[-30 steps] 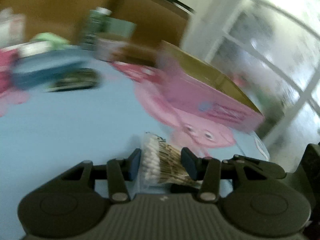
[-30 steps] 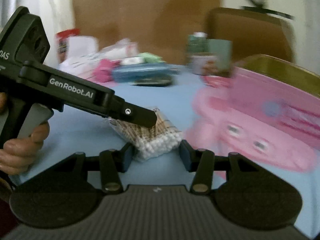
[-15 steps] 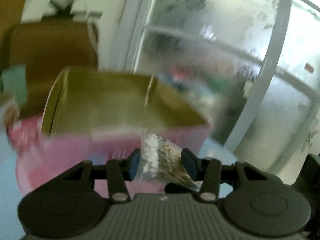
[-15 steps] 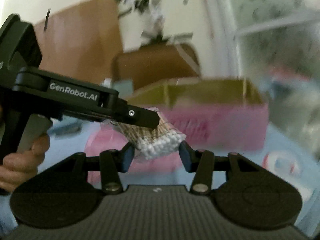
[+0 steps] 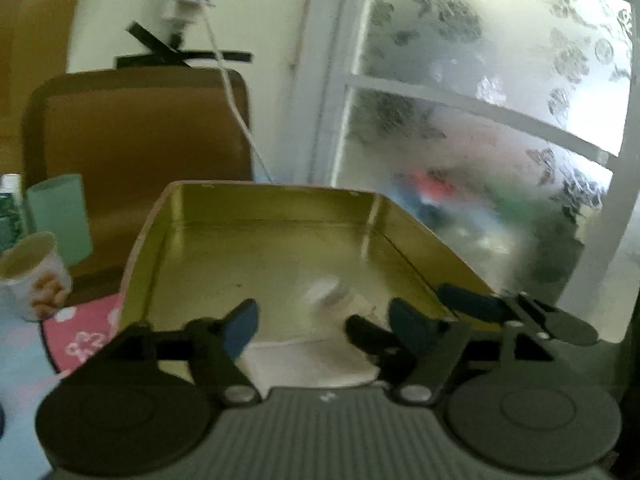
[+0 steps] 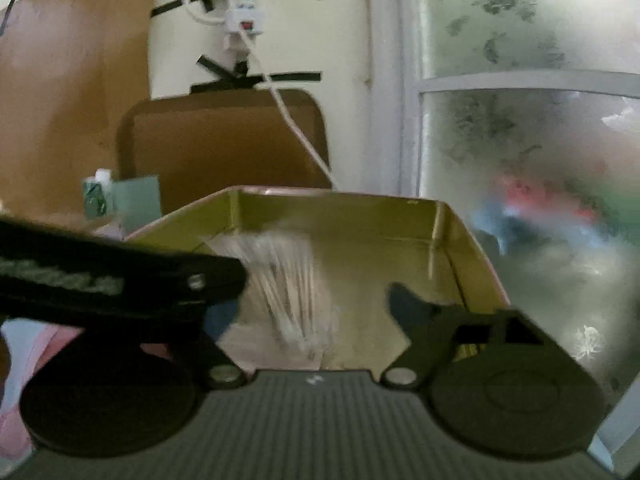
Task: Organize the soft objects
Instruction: 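Carry the cotton swab bag into the gold tin and open the left gripper, then move the left gripper over the table toward the blue glasses case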
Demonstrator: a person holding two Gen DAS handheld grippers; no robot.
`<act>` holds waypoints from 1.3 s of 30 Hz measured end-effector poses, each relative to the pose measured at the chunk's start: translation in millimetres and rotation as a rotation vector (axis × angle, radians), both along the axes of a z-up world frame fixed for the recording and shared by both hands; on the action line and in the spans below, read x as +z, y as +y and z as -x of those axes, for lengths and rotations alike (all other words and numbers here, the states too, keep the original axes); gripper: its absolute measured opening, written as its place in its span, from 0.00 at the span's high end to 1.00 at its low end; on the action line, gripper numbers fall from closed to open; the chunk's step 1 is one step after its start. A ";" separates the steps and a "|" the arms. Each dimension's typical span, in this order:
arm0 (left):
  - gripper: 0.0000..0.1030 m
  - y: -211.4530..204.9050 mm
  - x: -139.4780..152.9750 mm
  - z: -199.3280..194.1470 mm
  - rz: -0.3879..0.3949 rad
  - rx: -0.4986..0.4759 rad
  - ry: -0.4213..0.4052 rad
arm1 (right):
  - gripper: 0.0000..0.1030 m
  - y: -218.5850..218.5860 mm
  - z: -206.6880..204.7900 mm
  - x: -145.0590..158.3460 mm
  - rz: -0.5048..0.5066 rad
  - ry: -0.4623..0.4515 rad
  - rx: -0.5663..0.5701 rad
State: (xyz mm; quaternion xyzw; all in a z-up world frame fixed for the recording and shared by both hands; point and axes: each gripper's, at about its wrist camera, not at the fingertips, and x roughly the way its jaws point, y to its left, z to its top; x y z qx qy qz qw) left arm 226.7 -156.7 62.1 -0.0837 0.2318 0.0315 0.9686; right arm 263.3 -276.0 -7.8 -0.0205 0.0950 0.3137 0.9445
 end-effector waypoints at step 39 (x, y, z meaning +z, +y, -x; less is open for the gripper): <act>0.21 238.2 -56.5 287.5 0.375 0.639 -0.122 | 0.51 303.4 5.2 -11.0 0.007 0.841 0.677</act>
